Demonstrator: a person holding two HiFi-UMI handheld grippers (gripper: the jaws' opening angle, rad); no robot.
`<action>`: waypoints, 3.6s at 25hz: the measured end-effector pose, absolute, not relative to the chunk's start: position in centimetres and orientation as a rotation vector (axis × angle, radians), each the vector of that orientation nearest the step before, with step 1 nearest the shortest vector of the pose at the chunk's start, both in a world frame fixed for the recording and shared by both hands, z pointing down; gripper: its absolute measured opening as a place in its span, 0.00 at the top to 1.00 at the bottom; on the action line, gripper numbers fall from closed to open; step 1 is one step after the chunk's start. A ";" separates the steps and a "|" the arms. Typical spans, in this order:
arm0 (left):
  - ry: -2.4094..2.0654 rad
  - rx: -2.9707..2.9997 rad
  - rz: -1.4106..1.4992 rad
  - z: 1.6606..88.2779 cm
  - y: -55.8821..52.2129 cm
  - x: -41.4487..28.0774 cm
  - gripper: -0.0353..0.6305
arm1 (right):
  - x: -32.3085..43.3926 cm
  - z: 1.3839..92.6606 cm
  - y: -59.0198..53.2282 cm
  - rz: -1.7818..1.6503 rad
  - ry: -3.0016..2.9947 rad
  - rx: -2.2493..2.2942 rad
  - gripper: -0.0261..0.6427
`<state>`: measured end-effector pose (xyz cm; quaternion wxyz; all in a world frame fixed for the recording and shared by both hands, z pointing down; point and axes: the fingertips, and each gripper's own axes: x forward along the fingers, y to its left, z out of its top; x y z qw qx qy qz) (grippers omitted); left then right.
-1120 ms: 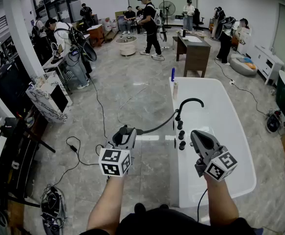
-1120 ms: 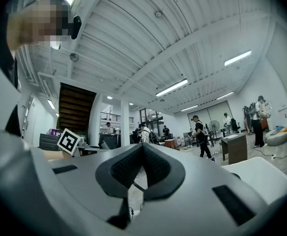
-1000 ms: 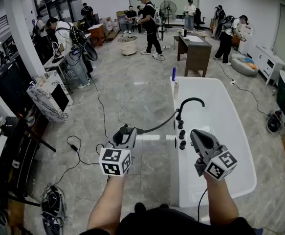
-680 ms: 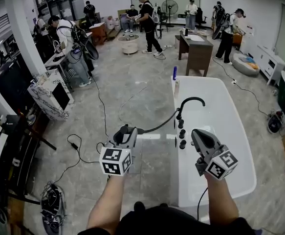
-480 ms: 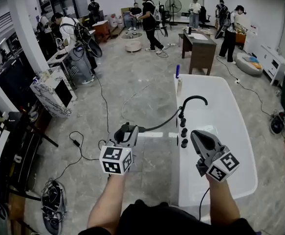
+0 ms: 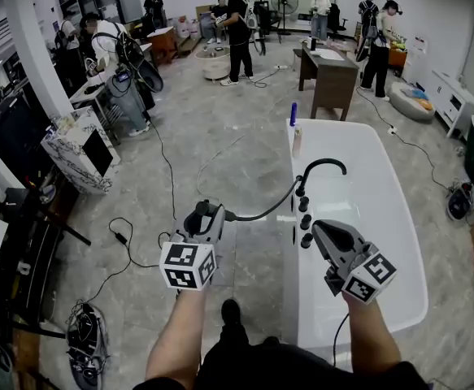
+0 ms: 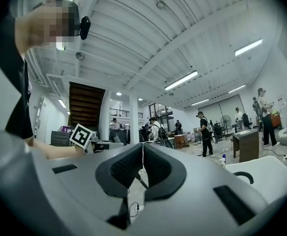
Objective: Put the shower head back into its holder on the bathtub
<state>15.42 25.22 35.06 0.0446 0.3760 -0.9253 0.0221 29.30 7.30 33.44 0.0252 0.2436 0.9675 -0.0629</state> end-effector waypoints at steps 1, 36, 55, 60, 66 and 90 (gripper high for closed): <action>-2.828 1.159 0.071 34.9 25.0 14.7 0.72 | 28.6 33.5 7.1 -0.202 2.996 0.742 0.94; -2.772 1.208 0.032 36.9 30.2 -10.9 0.72 | 1.5 36.0 11.8 -0.336 3.095 0.684 0.94; -2.744 1.184 0.108 37.7 20.6 -22.9 0.72 | -10.8 38.4 1.6 -0.450 3.092 0.685 0.94; -2.760 1.180 0.119 36.9 17.6 -25.7 0.72 | -13.4 38.5 -1.5 -0.471 3.079 0.697 0.94; -2.776 1.213 0.131 35.4 13.4 -28.3 0.72 | -15.8 38.0 -4.6 -0.480 3.062 0.713 0.94; -2.543 1.668 0.109 36.5 0.9 -44.9 0.72 | -27.5 38.0 -12.8 -0.435 3.151 0.156 0.94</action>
